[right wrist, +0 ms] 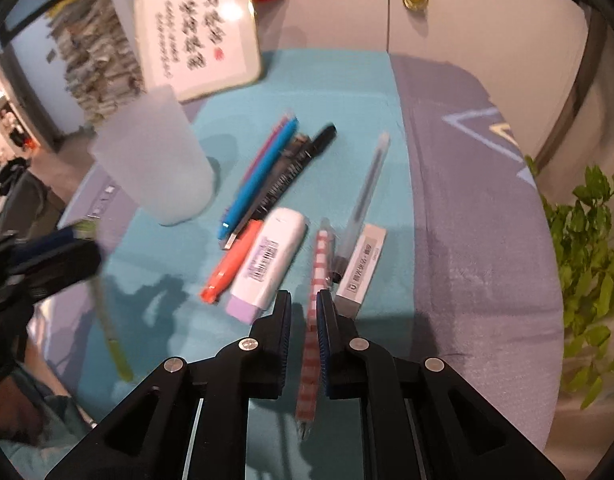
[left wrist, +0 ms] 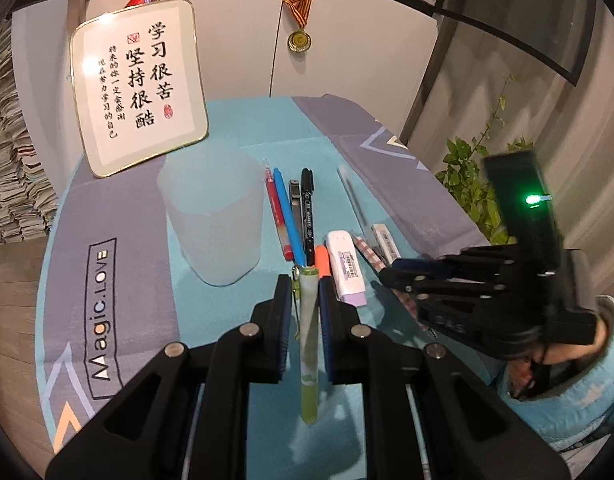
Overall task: Organize stationery
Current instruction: 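Lift the green pen with left tool while right tool lifts the red-checked pen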
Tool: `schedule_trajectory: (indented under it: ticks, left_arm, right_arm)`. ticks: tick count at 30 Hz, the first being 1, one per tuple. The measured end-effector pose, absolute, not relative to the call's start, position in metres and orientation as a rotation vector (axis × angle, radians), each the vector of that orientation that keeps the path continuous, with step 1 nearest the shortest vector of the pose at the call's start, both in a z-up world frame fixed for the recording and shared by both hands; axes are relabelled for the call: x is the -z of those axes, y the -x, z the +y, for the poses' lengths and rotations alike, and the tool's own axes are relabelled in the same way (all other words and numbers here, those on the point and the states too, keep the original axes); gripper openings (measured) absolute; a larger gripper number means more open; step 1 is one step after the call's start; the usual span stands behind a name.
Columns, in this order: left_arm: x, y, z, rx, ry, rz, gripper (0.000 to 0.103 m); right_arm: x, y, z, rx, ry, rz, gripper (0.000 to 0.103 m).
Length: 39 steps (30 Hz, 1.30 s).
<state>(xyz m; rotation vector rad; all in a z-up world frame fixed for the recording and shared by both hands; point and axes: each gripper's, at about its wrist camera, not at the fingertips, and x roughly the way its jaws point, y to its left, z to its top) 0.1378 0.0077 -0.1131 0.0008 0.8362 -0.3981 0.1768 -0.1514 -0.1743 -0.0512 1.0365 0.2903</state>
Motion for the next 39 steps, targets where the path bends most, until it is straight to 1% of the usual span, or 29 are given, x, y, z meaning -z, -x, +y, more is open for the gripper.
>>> schedule_trajectory:
  ticks: [9, 14, 16, 17, 20, 27, 34, 39]
  left_arm:
    - [0.121, -0.148, 0.013, 0.401, 0.012, 0.851, 0.012]
    - [0.124, -0.152, 0.013, 0.399, 0.018, 0.856, 0.012]
    - [0.125, -0.153, 0.014, 0.398, 0.022, 0.86, 0.012]
    - [0.125, -0.152, 0.015, 0.397, 0.023, 0.861, 0.012]
    - [0.125, -0.152, 0.017, 0.391, 0.03, 0.86, 0.012]
    - [0.121, -0.146, 0.02, 0.385, 0.042, 0.849, 0.012]
    - [0.099, -0.136, 0.021, 0.389, 0.039, 0.789, 0.011]
    - [0.083, -0.133, 0.023, 0.389, 0.052, 0.75, 0.009]
  right_arm:
    - [0.187, -0.195, -0.143, -0.271, 0.084, 1.072, 0.012]
    - [0.186, -0.209, -0.134, -0.266, 0.134, 1.062, 0.022]
    - [0.187, -0.213, -0.134, -0.269, 0.135, 1.053, 0.021]
    - [0.186, -0.214, -0.134, -0.274, 0.135, 1.051, 0.013]
    - [0.185, -0.21, -0.137, -0.298, 0.114, 1.065, 0.013]
    - [0.178, -0.165, -0.144, -0.346, 0.118, 1.072, 0.013]
    - [0.129, -0.146, -0.158, -0.323, 0.045, 0.873, 0.013]
    - [0.121, -0.142, -0.153, -0.345, 0.043, 0.844, 0.013]
